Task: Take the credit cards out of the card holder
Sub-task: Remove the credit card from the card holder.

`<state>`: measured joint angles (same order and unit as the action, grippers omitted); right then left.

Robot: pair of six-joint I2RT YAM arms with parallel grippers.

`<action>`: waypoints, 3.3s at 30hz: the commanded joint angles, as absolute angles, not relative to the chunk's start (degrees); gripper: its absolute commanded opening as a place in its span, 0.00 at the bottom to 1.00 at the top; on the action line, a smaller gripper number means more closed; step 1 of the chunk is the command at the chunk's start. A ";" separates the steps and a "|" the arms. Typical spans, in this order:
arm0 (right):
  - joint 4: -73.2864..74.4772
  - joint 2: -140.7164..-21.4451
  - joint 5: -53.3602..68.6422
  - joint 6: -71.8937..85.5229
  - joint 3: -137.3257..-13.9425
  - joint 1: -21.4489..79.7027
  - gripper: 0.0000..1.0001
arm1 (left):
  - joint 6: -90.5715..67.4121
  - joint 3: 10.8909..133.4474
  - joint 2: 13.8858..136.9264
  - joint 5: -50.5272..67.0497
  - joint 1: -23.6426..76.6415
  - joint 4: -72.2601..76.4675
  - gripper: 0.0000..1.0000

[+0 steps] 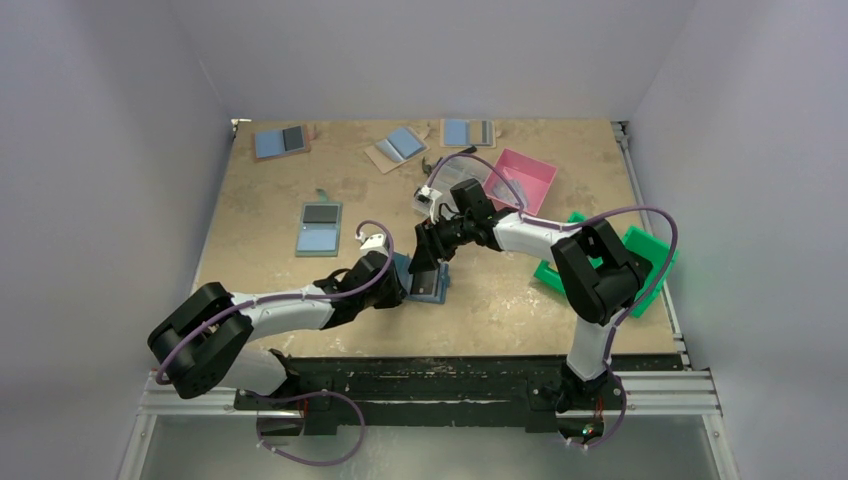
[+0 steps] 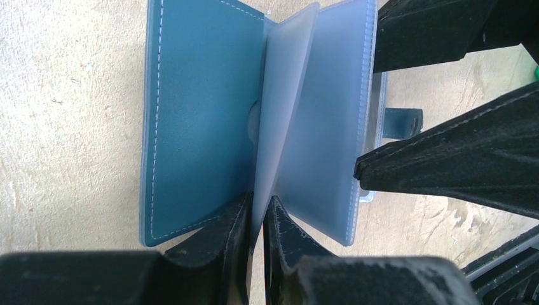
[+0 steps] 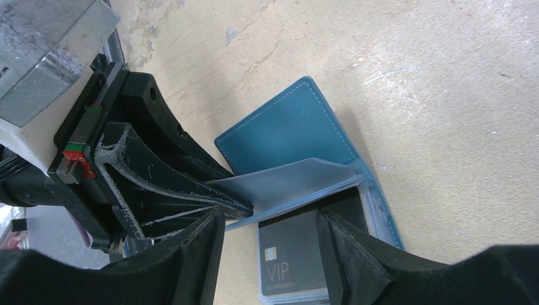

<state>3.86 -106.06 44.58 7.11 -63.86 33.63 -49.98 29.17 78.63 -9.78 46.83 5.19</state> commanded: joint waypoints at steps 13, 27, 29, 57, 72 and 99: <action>2.93 -106.25 47.21 7.73 -65.68 33.28 0.65 | -50.27 28.74 77.78 -9.59 46.12 7.12 0.15; 3.75 -106.66 46.87 6.83 -65.98 33.22 0.68 | -50.20 28.99 77.87 -9.43 46.03 7.12 0.15; 4.18 -106.82 46.67 6.41 -66.11 33.26 0.68 | -50.19 28.88 77.85 -9.40 46.04 7.12 0.15; 7.23 -107.67 48.46 3.17 -67.41 32.59 0.67 | -50.28 28.68 77.78 -9.19 45.87 7.28 0.15; 9.39 -108.58 46.36 1.33 -68.19 32.41 0.68 | -50.27 28.96 77.78 -8.99 45.85 7.30 0.15; 5.14 -108.47 44.38 9.27 -66.88 31.61 0.68 | -50.35 29.25 78.31 -8.71 45.74 7.47 0.15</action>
<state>5.58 -108.66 47.18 8.60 -66.13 31.79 -50.00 29.15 78.63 -9.10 46.13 5.54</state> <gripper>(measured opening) 0.691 0.145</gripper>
